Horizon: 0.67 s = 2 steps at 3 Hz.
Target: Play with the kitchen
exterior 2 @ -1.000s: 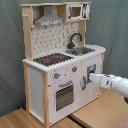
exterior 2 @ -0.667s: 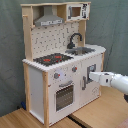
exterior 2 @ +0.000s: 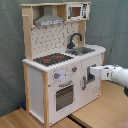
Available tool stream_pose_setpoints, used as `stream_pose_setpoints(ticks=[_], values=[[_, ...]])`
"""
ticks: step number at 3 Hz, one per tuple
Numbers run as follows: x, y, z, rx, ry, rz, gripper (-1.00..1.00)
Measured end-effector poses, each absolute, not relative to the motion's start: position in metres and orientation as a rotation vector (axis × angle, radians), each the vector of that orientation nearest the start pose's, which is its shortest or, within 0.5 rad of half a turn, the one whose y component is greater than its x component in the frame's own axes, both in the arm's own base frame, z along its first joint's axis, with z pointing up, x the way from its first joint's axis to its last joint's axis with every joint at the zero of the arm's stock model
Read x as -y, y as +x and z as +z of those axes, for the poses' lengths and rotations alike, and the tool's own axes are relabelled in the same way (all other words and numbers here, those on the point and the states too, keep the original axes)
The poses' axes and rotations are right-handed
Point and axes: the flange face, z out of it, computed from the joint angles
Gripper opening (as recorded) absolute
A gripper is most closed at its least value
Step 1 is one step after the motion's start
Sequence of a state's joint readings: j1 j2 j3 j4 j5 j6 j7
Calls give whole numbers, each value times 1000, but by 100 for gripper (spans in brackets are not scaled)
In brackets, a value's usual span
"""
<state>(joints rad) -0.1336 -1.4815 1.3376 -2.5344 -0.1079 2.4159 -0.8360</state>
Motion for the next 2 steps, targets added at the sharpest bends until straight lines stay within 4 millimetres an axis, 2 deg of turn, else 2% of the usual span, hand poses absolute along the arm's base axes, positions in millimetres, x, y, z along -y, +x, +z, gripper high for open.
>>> stream_pose_setpoints(ticks=[2], values=[[-409,137,475,-1438,813,422,100]])
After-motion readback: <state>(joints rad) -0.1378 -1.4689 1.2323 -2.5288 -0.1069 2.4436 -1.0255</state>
